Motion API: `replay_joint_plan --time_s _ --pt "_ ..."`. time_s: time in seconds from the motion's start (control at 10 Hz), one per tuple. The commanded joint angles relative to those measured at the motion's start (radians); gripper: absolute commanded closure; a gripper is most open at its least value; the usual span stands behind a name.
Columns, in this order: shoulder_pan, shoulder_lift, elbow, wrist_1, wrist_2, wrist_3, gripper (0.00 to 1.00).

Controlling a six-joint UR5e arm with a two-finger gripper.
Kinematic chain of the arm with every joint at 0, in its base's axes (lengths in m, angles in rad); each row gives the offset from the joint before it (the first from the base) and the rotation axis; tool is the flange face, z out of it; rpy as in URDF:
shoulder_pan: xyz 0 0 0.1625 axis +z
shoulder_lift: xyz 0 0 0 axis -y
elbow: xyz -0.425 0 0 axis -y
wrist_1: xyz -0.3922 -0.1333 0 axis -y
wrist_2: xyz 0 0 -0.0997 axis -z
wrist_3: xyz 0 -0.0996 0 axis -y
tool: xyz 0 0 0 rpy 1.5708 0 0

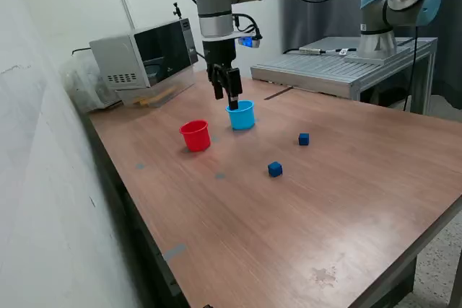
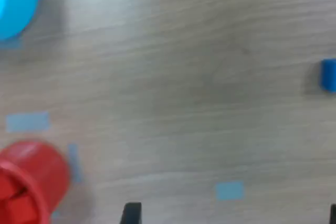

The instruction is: Place red objects in the red bin, and blue objects in the blue bin.

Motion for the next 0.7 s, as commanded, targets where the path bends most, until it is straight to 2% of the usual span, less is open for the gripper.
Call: replay_joint_plan --time_s 0.0,0.1,0.3,0.6 --pt "0.034 -0.008 0.029 0.006 0.079 0.07 0.0" --pt "0.041 0.007 0.043 -0.004 0.105 0.07 0.0" --pt "0.1 0.05 0.075 -0.067 0.104 0.07 0.0" --pt "0.108 0.105 0.081 -0.135 0.105 0.07 0.0"
